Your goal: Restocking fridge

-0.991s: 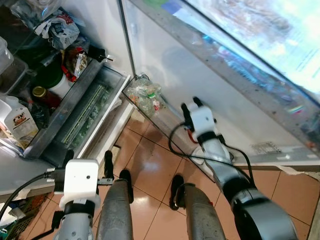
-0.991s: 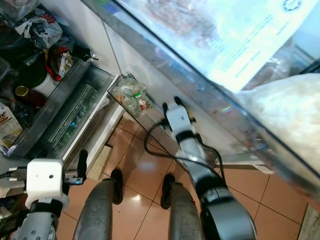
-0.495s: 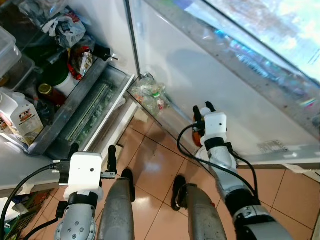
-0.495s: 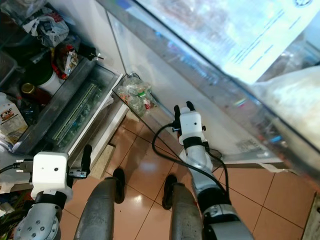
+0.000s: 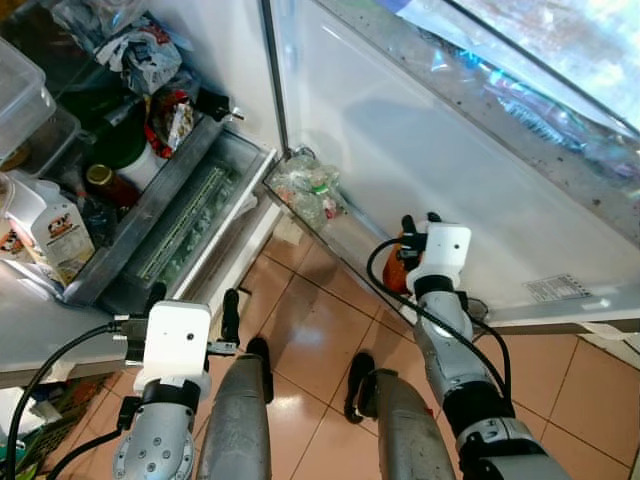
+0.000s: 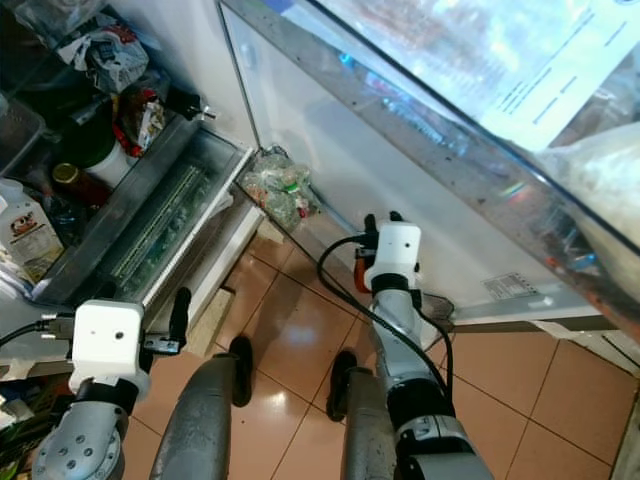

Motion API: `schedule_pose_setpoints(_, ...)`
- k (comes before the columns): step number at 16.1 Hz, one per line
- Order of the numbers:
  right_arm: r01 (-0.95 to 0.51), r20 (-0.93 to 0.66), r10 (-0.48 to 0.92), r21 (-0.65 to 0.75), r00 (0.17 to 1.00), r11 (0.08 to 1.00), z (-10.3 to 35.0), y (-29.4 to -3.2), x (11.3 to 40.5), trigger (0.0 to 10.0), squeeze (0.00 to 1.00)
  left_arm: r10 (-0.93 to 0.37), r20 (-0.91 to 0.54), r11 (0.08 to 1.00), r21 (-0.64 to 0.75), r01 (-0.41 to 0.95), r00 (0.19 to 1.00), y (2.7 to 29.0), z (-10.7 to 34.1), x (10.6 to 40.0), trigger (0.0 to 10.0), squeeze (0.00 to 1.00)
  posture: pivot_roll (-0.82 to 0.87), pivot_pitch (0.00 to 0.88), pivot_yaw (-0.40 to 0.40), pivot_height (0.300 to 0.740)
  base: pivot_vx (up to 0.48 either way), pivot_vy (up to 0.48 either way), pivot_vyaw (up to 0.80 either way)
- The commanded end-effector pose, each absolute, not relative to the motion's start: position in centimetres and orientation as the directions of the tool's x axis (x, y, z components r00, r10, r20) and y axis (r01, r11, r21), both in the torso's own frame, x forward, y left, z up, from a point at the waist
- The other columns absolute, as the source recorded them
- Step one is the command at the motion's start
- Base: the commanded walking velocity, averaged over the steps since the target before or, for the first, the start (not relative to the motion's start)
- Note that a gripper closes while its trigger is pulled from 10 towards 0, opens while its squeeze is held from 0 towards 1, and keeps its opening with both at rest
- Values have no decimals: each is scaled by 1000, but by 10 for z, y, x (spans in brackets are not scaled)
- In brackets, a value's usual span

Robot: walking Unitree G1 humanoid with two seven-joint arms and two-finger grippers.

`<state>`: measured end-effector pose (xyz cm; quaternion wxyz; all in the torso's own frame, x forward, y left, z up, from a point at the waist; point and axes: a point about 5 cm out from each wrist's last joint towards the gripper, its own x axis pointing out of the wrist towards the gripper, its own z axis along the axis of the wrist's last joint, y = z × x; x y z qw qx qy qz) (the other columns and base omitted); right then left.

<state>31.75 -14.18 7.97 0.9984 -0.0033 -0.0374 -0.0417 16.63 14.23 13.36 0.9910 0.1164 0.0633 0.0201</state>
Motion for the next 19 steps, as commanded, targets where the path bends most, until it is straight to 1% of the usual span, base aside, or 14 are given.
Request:
schedule_pose_setpoints(1,180,-13,-180,18,984,984,61,-158,305,10000,635,57,-156,971,240,-18,986,144,128,163,10000,0,258,414,15,740,0,0,0)
schedule_pose_setpoints(2,185,-21,-184,21,983,983,60,-158,305,10000,898,55,-157,971,240,-16,986,144,128,164,10000,0,257,413,16,740,0,0,0)
schedule_pose_setpoints(6,207,-39,-207,0,978,978,61,-160,304,10000,882,52,-157,971,238,-13,986,145,127,166,10000,0,258,410,17,740,0,0,0)
schedule_pose_setpoints(10,222,-43,-223,-9,974,975,62,-161,305,10000,898,50,-157,971,238,-12,986,146,126,168,10000,0,253,402,19,740,0,0,0)
schedule_pose_setpoints(11,222,-39,-222,8,974,975,64,-161,306,10000,1000,47,-153,971,238,-9,987,145,126,170,10000,0,248,389,19,740,0,0,0)
schedule_pose_setpoints(13,212,-25,-212,30,977,977,69,-160,309,10000,1000,39,-143,972,235,-4,989,144,126,175,10000,0,238,374,18,740,0,0,0)
schedule_pose_setpoints(16,183,38,-184,14,982,983,83,-160,312,10000,1000,21,-114,976,218,4,993,140,126,186,10000,0,214,336,12,740,0,0,0)
schedule_pose_setpoints(17,152,85,-150,-10,985,988,90,-161,310,10000,1000,30,-99,973,230,-7,995,140,126,192,10000,0,198,314,9,740,0,0,0)
schedule_pose_setpoints(18,73,198,-52,-96,979,993,104,-157,306,10000,1000,36,-81,971,239,-16,996,140,126,200,10000,0,183,292,5,740,0,0,0)
schedule_pose_setpoints(19,36,248,-2,-132,969,991,112,-155,300,10000,1000,30,-71,973,232,-13,997,139,125,205,10000,0,169,279,5,740,0,0,0)
